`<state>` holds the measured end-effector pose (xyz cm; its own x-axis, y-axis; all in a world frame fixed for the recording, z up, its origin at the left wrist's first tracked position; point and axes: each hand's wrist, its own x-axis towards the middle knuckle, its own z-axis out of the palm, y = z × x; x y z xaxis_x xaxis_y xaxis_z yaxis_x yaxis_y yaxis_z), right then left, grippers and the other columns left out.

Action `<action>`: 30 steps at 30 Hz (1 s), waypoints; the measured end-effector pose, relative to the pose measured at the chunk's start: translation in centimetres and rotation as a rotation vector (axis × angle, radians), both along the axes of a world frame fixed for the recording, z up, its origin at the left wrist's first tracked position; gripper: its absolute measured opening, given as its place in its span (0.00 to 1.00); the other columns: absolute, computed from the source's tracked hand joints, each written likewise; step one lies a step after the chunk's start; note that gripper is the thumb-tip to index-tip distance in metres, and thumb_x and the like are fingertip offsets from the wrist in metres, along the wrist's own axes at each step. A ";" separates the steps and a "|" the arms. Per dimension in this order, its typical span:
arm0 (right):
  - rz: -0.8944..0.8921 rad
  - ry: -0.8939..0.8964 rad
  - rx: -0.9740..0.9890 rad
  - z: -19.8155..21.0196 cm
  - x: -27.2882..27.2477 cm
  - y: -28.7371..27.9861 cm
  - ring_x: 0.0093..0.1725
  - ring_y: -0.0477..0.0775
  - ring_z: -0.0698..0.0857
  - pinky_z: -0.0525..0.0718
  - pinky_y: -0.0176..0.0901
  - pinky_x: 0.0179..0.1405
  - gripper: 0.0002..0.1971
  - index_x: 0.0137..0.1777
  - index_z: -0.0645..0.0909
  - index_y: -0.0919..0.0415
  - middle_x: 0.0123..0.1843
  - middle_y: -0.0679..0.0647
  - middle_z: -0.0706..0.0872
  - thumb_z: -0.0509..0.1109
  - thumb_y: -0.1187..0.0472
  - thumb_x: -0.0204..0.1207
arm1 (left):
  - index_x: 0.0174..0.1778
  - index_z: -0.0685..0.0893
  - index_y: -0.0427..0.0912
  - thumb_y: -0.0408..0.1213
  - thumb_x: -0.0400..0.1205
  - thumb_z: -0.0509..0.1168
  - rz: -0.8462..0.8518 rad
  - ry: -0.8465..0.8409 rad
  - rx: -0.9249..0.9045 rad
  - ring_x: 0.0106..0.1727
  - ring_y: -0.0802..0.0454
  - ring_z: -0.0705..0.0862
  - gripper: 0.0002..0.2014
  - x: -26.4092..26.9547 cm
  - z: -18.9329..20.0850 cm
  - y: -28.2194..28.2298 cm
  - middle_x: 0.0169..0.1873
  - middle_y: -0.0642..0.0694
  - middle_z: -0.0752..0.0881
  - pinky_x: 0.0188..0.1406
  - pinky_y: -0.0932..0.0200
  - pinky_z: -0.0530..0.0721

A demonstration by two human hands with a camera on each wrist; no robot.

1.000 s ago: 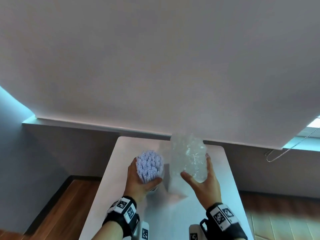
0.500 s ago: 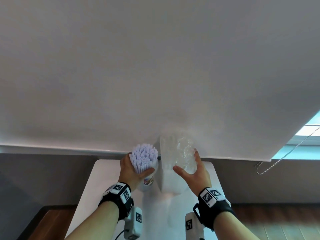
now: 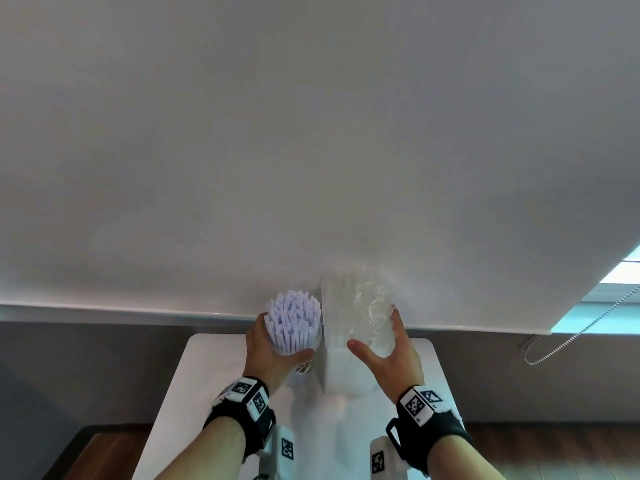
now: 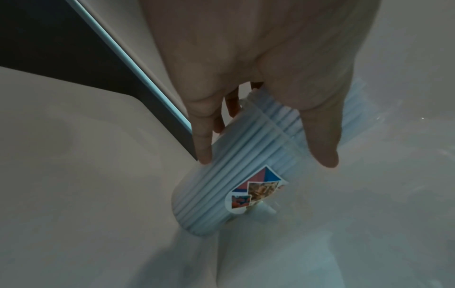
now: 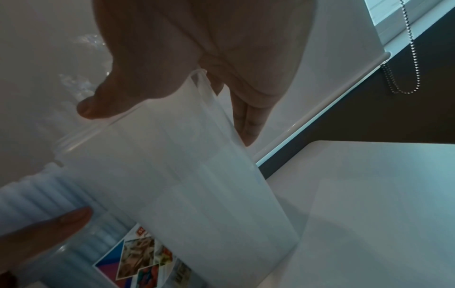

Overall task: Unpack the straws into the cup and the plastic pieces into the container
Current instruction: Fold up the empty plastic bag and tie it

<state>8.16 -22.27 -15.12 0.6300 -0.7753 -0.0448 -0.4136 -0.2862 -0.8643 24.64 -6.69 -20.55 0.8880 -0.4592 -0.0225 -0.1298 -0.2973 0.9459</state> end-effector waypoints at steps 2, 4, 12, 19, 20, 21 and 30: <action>0.002 -0.002 -0.002 0.0 0.1 0.0 0.81 0.47 0.66 0.63 0.37 0.73 0.56 0.85 0.50 0.44 0.83 0.42 0.63 0.81 0.39 0.62 | 0.59 0.70 0.63 0.44 0.46 0.88 0.002 0.011 -0.051 0.65 0.52 0.79 0.48 -0.1 -0.1 -0.1 0.62 0.52 0.78 0.62 0.54 0.83; 0.009 0.001 -0.002 0.0 0.1 -0.1 0.81 0.47 0.65 0.63 0.37 0.73 0.56 0.85 0.50 0.44 0.83 0.41 0.63 0.81 0.39 0.62 | 0.57 0.71 0.63 0.36 0.50 0.88 -0.021 0.026 -0.089 0.63 0.55 0.81 0.45 -0.1 -0.1 0.0 0.60 0.55 0.81 0.55 0.63 0.81; 0.043 0.017 0.007 0.4 0.1 -0.1 0.81 0.48 0.64 0.62 0.35 0.72 0.55 0.85 0.49 0.45 0.84 0.42 0.61 0.80 0.40 0.64 | 0.68 0.69 0.52 0.39 0.53 0.88 0.047 0.002 -0.022 0.66 0.50 0.77 0.49 -0.5 0.3 0.2 0.64 0.50 0.78 0.67 0.52 0.78; 0.044 0.013 0.002 0.6 0.1 0.1 0.80 0.48 0.66 0.63 0.35 0.71 0.55 0.85 0.50 0.46 0.83 0.43 0.63 0.80 0.40 0.64 | 0.68 0.70 0.53 0.53 0.45 0.84 0.064 0.026 0.024 0.66 0.48 0.79 0.53 -0.6 0.6 0.3 0.63 0.51 0.79 0.68 0.43 0.81; 0.047 0.011 0.003 0.5 0.1 0.1 0.80 0.48 0.66 0.62 0.35 0.71 0.55 0.85 0.50 0.46 0.83 0.43 0.64 0.81 0.40 0.64 | 0.67 0.70 0.53 0.53 0.45 0.84 0.058 0.020 0.026 0.66 0.48 0.79 0.53 -0.5 0.5 0.3 0.63 0.50 0.79 0.68 0.44 0.80; 0.046 0.016 0.003 0.5 0.1 0.1 0.80 0.48 0.66 0.62 0.35 0.71 0.55 0.85 0.50 0.45 0.83 0.42 0.64 0.81 0.40 0.64 | 0.67 0.70 0.53 0.51 0.45 0.84 0.057 0.019 0.035 0.66 0.48 0.79 0.52 -0.5 0.7 0.2 0.63 0.50 0.79 0.68 0.46 0.80; 0.037 0.017 0.020 0.6 0.3 0.0 0.81 0.49 0.65 0.62 0.36 0.71 0.56 0.85 0.49 0.46 0.83 0.43 0.63 0.81 0.40 0.64 | 0.67 0.72 0.55 0.50 0.44 0.88 -0.057 -0.031 0.110 0.64 0.53 0.83 0.53 -0.1 0.8 0.9 0.60 0.55 0.83 0.60 0.54 0.85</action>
<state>8.47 -22.24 -14.57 0.6576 -0.7500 -0.0710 -0.4174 -0.2843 -0.8631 24.58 -5.82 -19.79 0.8615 -0.5055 -0.0485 -0.1781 -0.3903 0.9033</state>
